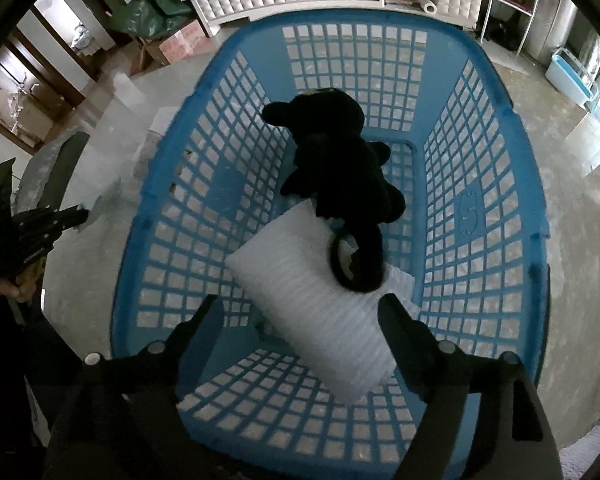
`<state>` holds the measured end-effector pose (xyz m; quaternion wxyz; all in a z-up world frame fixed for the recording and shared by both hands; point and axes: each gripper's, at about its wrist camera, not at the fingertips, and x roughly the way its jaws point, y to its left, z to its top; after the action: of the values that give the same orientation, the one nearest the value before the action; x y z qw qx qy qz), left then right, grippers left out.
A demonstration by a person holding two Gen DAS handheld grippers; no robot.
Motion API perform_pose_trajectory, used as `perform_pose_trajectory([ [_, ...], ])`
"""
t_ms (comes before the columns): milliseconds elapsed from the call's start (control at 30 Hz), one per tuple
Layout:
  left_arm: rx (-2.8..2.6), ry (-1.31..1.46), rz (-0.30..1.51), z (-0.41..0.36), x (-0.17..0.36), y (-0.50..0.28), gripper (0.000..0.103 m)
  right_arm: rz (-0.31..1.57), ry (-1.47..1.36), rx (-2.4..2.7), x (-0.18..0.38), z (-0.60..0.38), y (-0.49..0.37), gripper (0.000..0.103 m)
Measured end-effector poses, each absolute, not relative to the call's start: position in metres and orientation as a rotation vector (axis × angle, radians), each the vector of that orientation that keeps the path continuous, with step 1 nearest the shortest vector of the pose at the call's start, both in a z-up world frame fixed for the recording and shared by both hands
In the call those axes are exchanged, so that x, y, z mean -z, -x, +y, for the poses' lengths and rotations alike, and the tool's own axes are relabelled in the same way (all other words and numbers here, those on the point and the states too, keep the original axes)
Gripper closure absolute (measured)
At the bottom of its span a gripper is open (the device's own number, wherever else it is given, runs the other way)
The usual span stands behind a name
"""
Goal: Organize soft objects
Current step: 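Grasp the light-blue cloth with the left gripper and lift it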
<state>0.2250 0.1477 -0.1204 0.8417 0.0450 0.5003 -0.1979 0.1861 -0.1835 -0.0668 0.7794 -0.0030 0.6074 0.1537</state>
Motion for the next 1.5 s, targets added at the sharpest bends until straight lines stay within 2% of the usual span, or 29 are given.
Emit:
perform_pose_trajectory([
  [167,0.4,-0.09,1.038,0.145,0.104,-0.212,0.097,1.271,0.017,-0.355,0.053,-0.184,-0.171,0.015],
  [233,0.392,-0.09,1.023,0.143,0.094,-0.205,0.097,1.247,0.028,-0.353,0.047,-0.181,-0.165,0.006],
  [367,0.383,-0.089,1.0,0.137,0.078,-0.195,0.097,1.196,0.021,-0.342,0.034,-0.186,-0.154,0.0],
  [667,0.392,-0.091,0.948,0.109,0.04,-0.184,0.097,1.112,0.02,-0.29,0.022,-0.204,-0.142,0.0],
  [1000,0.447,-0.144,0.898,0.044,0.002,-0.193,0.097,1.059,-0.048,-0.24,0.018,-0.23,-0.132,0.0],
  [1500,0.54,-0.266,0.887,-0.068,0.0,-0.23,0.097,0.986,-0.084,-0.109,0.022,-0.268,-0.139,0.0],
])
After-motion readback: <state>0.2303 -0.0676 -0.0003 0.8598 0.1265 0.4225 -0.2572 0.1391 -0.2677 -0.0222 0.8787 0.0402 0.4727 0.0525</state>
